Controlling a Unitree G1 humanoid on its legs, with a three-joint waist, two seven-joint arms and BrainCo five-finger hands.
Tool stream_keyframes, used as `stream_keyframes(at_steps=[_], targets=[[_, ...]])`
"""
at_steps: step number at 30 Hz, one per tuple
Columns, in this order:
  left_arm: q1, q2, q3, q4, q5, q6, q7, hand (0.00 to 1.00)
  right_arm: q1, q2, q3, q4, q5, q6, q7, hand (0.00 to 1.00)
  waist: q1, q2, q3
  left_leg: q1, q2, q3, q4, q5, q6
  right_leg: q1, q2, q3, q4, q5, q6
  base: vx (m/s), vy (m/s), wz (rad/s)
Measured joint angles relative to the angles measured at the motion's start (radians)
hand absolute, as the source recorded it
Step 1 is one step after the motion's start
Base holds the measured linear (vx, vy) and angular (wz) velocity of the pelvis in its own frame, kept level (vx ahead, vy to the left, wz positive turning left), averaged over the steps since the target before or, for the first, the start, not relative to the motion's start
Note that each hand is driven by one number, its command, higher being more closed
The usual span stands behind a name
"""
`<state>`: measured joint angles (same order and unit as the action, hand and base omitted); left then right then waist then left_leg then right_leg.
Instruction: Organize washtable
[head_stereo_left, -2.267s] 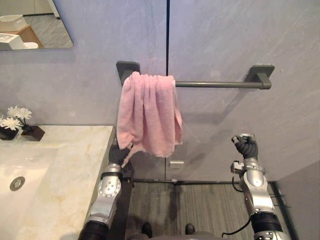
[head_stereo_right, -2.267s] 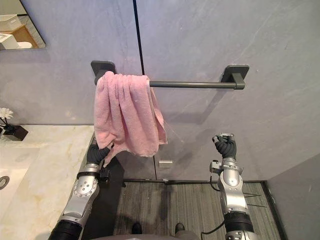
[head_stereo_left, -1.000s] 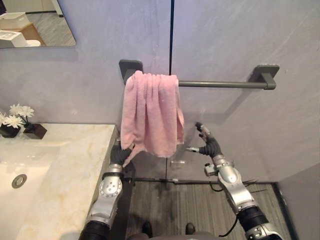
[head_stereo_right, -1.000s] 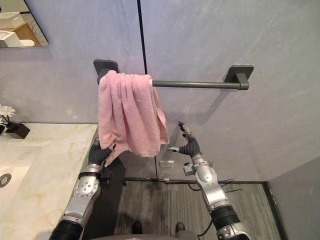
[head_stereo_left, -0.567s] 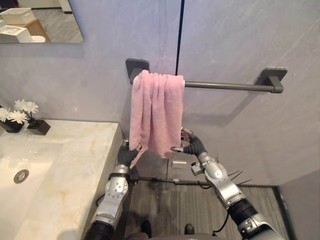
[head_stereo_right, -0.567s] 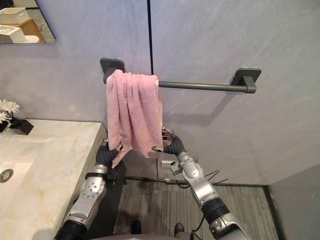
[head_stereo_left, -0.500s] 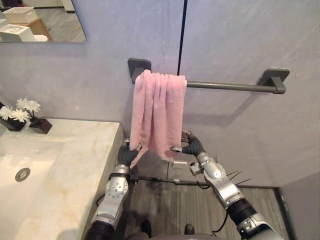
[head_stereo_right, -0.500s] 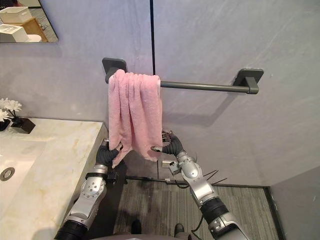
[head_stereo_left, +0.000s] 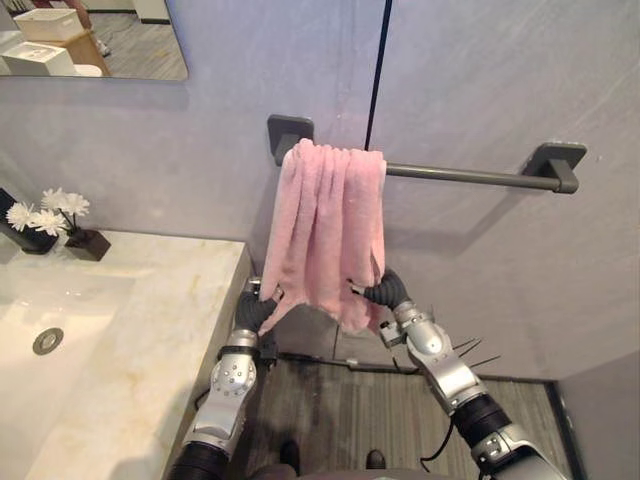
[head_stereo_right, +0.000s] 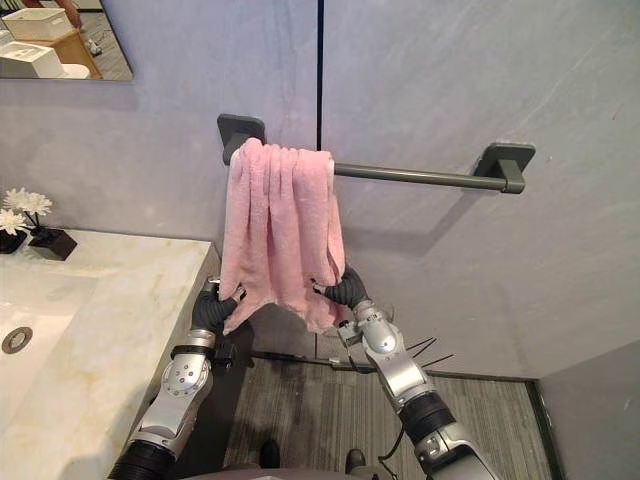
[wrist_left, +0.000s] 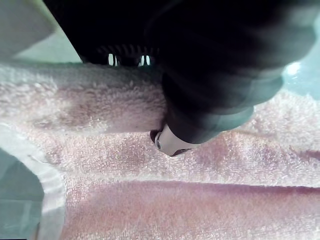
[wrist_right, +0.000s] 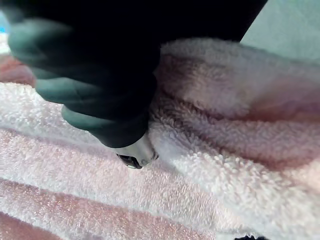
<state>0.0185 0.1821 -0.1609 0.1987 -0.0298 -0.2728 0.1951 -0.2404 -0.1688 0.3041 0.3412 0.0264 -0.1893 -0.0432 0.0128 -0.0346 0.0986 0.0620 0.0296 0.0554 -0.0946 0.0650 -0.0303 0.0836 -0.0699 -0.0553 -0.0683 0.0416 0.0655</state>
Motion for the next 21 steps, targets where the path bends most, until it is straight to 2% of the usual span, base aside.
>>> stream_keyframes(at_steps=[4,10,13,15,18,19,21], targets=[[0.000,0.000,0.004,0.000,0.000,0.000,-0.001,1.00,0.017,-0.002,-0.074,0.000,0.000,0.000,-0.002,1.00,0.000,-0.003,-0.002,0.001,0.006,0.001,0.000,0.000,0.000,0.000,0.000,0.003,0.001,0.000,0.000,0.00,0.000,0.00],[-0.001,-0.030,-0.010,-0.002,0.002,-0.002,-0.060,1.00,0.064,-0.007,-0.153,-0.031,0.000,-0.002,0.001,1.00,-0.004,-0.008,-0.005,0.011,0.007,0.017,0.000,0.000,0.000,0.001,-0.001,0.016,0.005,0.000,0.000,0.00,0.000,-0.06],[-0.001,-0.044,-0.023,-0.006,0.000,-0.010,-0.067,1.00,0.093,-0.006,-0.189,-0.086,0.000,-0.005,0.002,1.00,-0.007,-0.008,-0.005,0.016,0.007,0.024,0.000,0.000,0.000,0.000,-0.001,0.024,0.010,0.000,0.001,-0.02,-0.006,-0.08],[-0.002,-0.051,-0.025,-0.012,0.000,-0.015,-0.087,1.00,0.099,-0.006,-0.210,-0.093,0.000,-0.013,0.003,1.00,-0.025,-0.008,-0.005,0.019,0.007,0.026,-0.001,-0.001,0.001,0.000,-0.001,0.027,0.014,-0.001,0.002,-0.05,-0.009,-0.06],[-0.004,-0.065,-0.025,-0.028,-0.005,-0.018,-0.108,1.00,0.115,-0.006,-0.230,-0.093,0.001,-0.028,0.003,1.00,-0.037,-0.009,-0.005,0.021,0.007,0.031,-0.005,-0.007,-0.003,-0.002,-0.002,0.034,0.015,-0.003,0.004,-0.06,-0.008,-0.04],[-0.004,-0.065,-0.025,-0.032,-0.009,-0.018,-0.109,1.00,0.122,-0.005,-0.231,-0.092,0.001,-0.028,0.003,1.00,-0.052,-0.008,-0.004,0.021,0.006,0.031,-0.007,-0.007,-0.003,-0.002,-0.001,0.032,0.016,-0.009,0.013,-0.05,-0.012,0.00],[-0.004,-0.065,-0.026,-0.032,-0.014,-0.018,-0.111,1.00,0.123,-0.004,-0.233,-0.091,0.002,-0.029,0.003,1.00,-0.058,-0.007,-0.004,0.022,0.005,0.034,-0.007,-0.007,-0.003,-0.003,0.000,0.034,0.017,-0.009,0.013,-0.02,-0.007,-0.01]])
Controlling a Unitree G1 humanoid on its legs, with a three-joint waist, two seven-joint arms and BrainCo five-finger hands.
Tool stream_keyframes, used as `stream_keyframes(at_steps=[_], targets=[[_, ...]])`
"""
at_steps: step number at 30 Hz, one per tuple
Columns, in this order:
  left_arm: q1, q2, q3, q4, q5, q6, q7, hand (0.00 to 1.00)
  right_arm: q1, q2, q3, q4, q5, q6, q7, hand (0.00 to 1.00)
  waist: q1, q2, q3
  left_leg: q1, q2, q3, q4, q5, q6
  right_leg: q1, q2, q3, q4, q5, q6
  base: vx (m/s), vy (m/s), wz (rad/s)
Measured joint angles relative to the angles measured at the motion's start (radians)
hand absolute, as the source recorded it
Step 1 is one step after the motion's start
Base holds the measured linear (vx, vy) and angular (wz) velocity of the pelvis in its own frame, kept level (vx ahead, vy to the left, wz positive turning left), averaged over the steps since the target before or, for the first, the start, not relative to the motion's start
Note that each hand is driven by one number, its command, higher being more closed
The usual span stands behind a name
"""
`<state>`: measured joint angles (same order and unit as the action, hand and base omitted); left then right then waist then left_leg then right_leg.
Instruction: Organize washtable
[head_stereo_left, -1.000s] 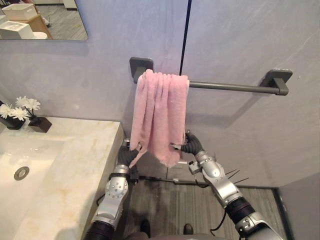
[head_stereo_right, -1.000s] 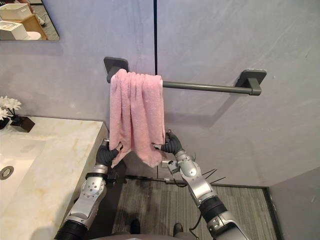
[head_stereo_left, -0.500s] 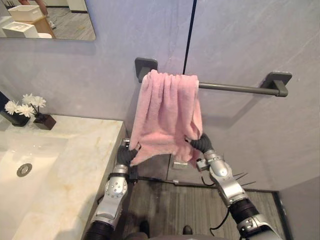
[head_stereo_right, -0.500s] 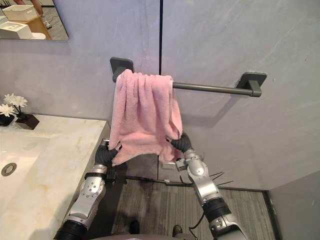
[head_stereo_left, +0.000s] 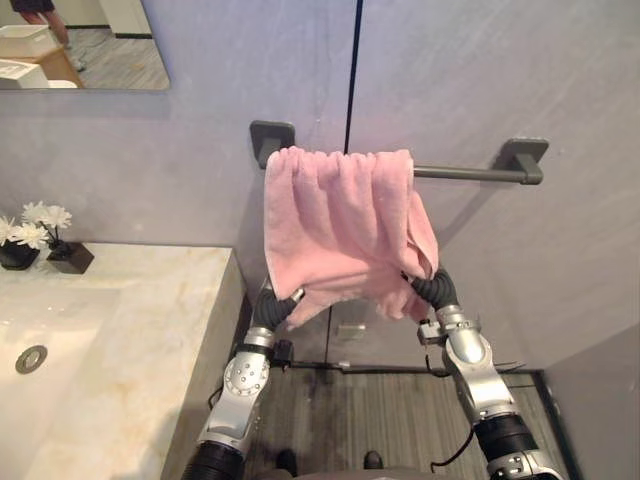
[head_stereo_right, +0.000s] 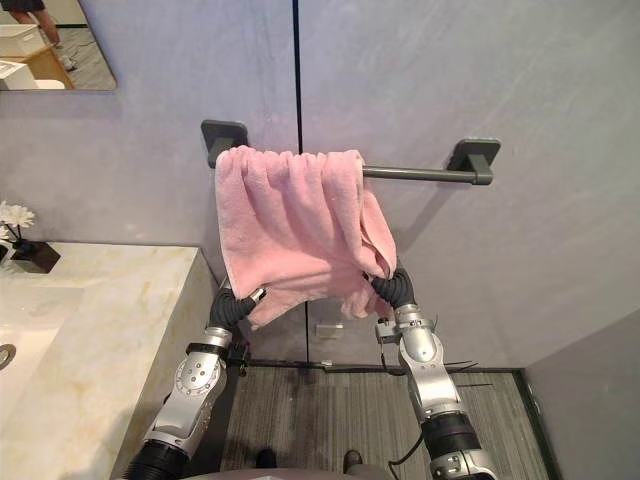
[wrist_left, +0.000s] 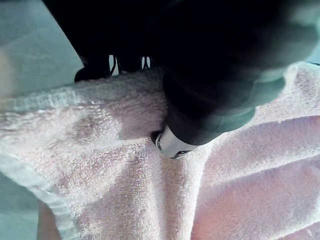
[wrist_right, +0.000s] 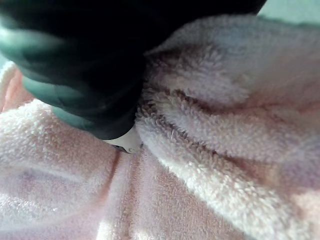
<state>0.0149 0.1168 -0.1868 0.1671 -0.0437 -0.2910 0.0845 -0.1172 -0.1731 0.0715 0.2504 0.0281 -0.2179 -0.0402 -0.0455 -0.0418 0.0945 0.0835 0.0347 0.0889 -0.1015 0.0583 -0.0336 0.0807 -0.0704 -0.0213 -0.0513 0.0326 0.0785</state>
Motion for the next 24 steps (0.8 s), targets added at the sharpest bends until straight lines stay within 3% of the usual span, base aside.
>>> stream_keyframes(at_steps=[7,15,24], targets=[[0.000,-0.004,-0.009,0.000,-0.039,0.000,-0.019,1.00,-0.005,0.012,-0.021,0.032,0.002,-0.009,0.000,1.00,-0.003,0.012,0.004,0.000,-0.002,0.001,0.005,0.001,0.001,0.000,0.003,0.000,0.000,0.003,-0.007,0.00,0.000,0.00],[-0.019,-0.019,-0.009,0.013,-0.070,0.003,-0.019,1.00,-0.038,0.015,-0.023,0.093,0.042,-0.013,0.000,1.00,-0.028,0.052,0.008,0.001,0.000,0.005,0.006,0.003,0.004,0.000,0.006,0.002,0.000,0.003,-0.007,0.00,0.000,0.00],[-0.035,-0.019,-0.009,0.037,-0.082,0.004,-0.021,1.00,-0.055,0.053,-0.054,0.128,0.077,-0.013,-0.001,1.00,-0.047,0.059,0.009,0.001,-0.001,0.001,0.000,-0.001,-0.001,0.002,0.006,-0.001,0.001,0.002,-0.009,-0.02,-0.007,0.00]])
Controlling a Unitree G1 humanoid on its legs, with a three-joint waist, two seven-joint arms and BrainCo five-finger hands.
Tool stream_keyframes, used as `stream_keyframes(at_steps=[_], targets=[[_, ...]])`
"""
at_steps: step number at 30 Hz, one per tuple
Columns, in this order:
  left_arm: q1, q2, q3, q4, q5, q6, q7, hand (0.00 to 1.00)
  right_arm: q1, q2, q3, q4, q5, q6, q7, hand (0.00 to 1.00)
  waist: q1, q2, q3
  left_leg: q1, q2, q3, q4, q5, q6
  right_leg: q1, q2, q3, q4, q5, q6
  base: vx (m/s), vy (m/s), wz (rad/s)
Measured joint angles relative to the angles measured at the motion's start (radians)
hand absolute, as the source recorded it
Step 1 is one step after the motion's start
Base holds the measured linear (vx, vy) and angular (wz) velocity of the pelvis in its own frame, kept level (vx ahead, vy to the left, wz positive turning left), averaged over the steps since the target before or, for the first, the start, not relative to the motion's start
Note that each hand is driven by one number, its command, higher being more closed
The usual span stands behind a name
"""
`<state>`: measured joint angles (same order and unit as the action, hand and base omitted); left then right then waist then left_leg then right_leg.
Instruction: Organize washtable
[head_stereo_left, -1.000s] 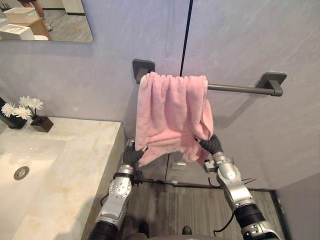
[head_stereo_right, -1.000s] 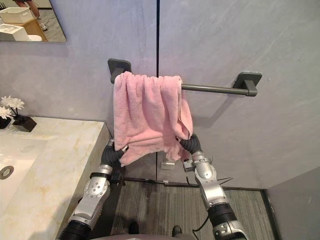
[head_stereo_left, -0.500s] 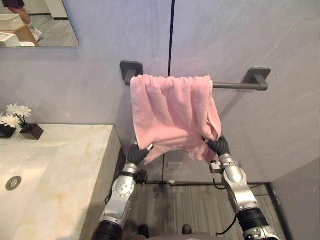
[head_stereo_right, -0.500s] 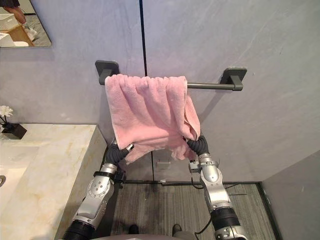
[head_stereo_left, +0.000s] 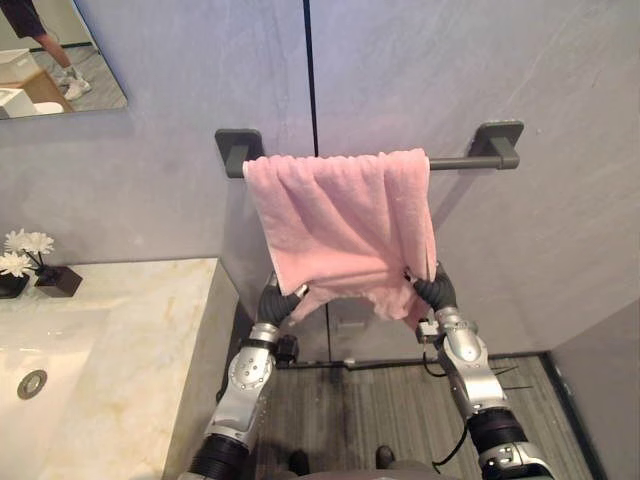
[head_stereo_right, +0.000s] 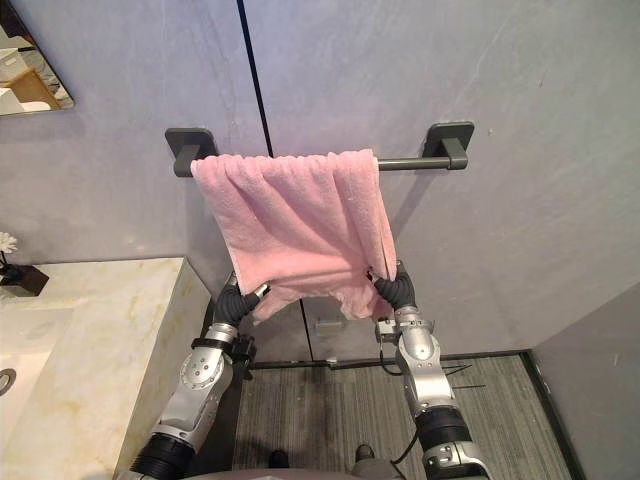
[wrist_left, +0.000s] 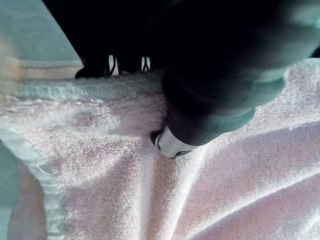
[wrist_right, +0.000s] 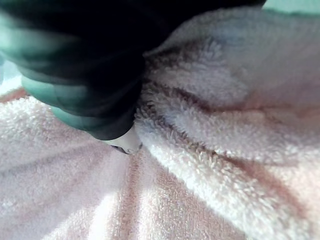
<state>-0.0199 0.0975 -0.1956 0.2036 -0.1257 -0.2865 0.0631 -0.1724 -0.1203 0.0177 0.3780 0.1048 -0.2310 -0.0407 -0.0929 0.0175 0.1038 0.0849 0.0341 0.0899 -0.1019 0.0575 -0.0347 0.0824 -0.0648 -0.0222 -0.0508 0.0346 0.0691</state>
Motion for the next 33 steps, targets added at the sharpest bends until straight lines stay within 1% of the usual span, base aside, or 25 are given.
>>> stream_keyframes(at_steps=[9,12,19,29,30,32,33], targets=[[-0.001,-0.018,-0.001,0.004,0.001,0.006,-0.017,1.00,-0.002,0.034,-0.049,0.005,0.005,0.000,0.000,1.00,-0.006,0.003,0.002,0.000,0.000,-0.001,0.002,0.002,0.003,0.000,0.001,-0.002,0.000,-0.002,-0.002,0.00,0.000,0.00],[-0.005,-0.018,-0.001,0.043,0.001,0.007,-0.017,1.00,-0.023,0.035,-0.050,0.042,0.002,0.003,-0.001,1.00,-0.008,0.003,0.002,0.000,0.000,0.000,0.005,0.002,0.003,0.001,0.000,-0.001,0.000,-0.002,-0.002,0.00,0.000,0.00],[-0.002,-0.020,-0.001,0.090,0.001,0.008,-0.017,1.00,-0.031,0.041,-0.050,0.069,-0.004,0.012,-0.001,1.00,-0.007,0.004,0.002,0.002,0.000,0.004,0.000,-0.001,-0.002,0.003,0.000,0.000,0.000,-0.002,-0.002,0.00,0.000,0.00],[0.000,-0.020,0.013,0.162,-0.014,0.018,-0.017,1.00,-0.061,0.075,-0.061,0.136,-0.076,0.016,-0.003,1.00,-0.005,0.009,0.005,0.023,0.001,0.025,-0.001,-0.014,-0.003,0.020,0.000,0.006,-0.005,-0.004,-0.003,-0.01,-0.003,-0.03],[-0.001,-0.020,0.013,0.164,-0.019,0.018,-0.017,1.00,-0.066,0.075,-0.061,0.148,-0.077,0.016,-0.003,0.00,-0.005,0.008,0.004,0.024,0.001,0.025,-0.001,-0.015,-0.002,0.020,0.000,0.007,-0.005,-0.005,-0.001,0.00,0.000,0.00],[-0.001,-0.020,0.014,0.167,-0.019,0.018,-0.017,1.00,-0.070,0.075,-0.062,0.152,-0.077,0.016,-0.006,0.00,-0.005,0.008,0.005,0.024,0.001,0.025,-0.001,-0.016,-0.001,0.020,-0.001,0.006,-0.005,-0.008,0.000,0.00,0.000,0.00],[-0.001,-0.020,0.016,0.173,-0.019,0.018,-0.016,0.00,-0.070,0.075,-0.066,0.159,-0.077,0.017,-0.011,0.00,-0.004,0.008,0.005,0.024,0.000,0.025,-0.001,-0.016,-0.001,0.020,-0.001,0.005,-0.005,-0.008,0.000,0.00,0.000,0.00]])
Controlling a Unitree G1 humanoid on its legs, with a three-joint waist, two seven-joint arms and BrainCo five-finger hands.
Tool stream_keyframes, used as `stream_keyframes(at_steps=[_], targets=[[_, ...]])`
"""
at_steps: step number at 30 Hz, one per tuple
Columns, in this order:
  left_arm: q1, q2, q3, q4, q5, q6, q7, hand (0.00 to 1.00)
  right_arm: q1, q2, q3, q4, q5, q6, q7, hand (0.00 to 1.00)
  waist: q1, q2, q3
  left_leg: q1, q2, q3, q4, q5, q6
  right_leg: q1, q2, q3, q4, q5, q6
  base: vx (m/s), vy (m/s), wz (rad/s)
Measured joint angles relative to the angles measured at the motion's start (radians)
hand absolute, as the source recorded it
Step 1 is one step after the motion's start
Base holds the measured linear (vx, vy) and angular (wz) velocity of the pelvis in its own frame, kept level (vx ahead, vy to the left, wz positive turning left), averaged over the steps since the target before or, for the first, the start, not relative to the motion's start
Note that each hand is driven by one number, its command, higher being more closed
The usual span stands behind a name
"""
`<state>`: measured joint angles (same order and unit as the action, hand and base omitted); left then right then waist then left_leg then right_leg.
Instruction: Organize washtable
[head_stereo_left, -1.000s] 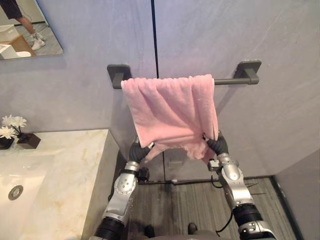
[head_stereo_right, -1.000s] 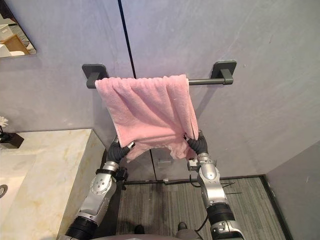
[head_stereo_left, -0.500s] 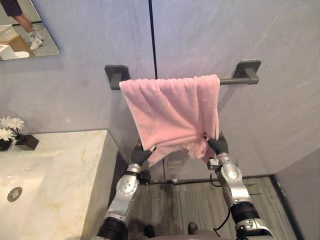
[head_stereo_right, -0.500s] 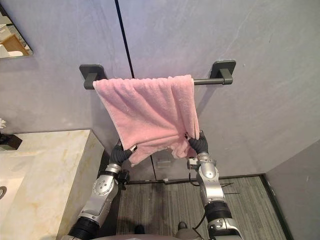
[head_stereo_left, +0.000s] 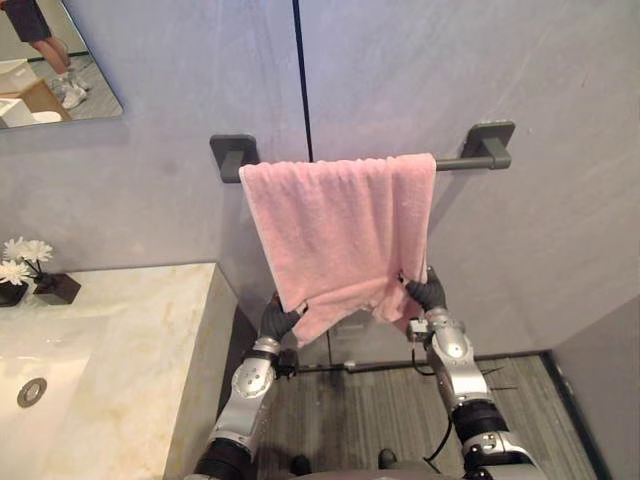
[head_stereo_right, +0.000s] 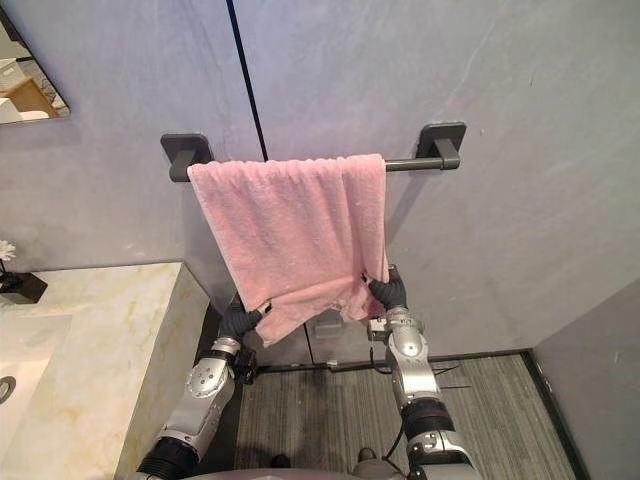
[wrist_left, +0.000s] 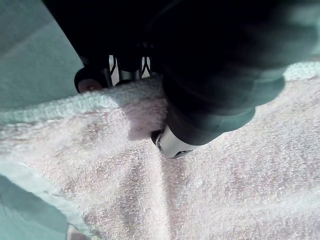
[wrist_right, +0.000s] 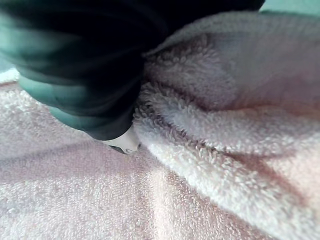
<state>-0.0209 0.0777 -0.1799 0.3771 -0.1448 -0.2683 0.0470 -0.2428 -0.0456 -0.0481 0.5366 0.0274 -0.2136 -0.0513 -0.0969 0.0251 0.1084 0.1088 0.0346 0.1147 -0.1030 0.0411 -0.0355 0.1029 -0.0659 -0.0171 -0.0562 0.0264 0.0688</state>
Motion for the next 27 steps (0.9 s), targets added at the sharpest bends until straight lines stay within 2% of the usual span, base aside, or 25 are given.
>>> stream_keyframes(at_steps=[6,13,18,21,27], targets=[[0.001,-0.001,0.036,0.016,-0.002,0.006,0.015,0.00,-0.002,0.000,-0.031,0.008,0.001,0.006,-0.019,0.00,0.002,-0.003,0.000,0.000,0.000,0.002,0.000,0.001,0.003,0.002,0.000,-0.001,-0.003,-0.001,0.000,0.00,0.000,0.00],[0.009,0.000,0.076,-0.069,-0.042,0.008,0.036,0.00,0.046,0.005,-0.085,-0.055,0.010,0.021,-0.079,0.00,0.006,-0.013,0.006,0.008,0.002,0.003,0.004,-0.006,0.001,0.015,0.001,-0.004,-0.016,-0.002,-0.001,0.01,-0.013,0.00],[0.047,0.023,0.175,-0.109,-0.075,0.008,0.090,0.00,0.116,-0.005,-0.184,-0.109,0.075,0.026,-0.125,0.00,0.011,-0.016,0.006,0.009,0.008,0.004,0.006,-0.006,0.001,0.016,0.000,-0.004,-0.015,-0.002,-0.001,0.00,0.000,0.00],[0.053,0.034,0.183,-0.111,-0.081,0.009,0.090,0.00,0.168,-0.004,-0.192,-0.128,0.098,0.034,-0.138,0.00,0.024,-0.018,0.004,0.011,0.009,0.003,0.007,-0.005,0.000,0.016,0.000,-0.005,-0.013,-0.002,-0.001,-0.04,-0.025,0.00],[0.076,0.034,0.194,-0.176,-0.090,0.017,0.111,0.00,0.219,0.002,-0.215,-0.167,0.150,0.043,-0.151,0.00,0.024,-0.022,0.002,0.012,0.010,0.002,0.007,-0.005,0.000,0.015,0.000,-0.003,-0.012,-0.001,-0.001,0.00,0.000,-0.01]])
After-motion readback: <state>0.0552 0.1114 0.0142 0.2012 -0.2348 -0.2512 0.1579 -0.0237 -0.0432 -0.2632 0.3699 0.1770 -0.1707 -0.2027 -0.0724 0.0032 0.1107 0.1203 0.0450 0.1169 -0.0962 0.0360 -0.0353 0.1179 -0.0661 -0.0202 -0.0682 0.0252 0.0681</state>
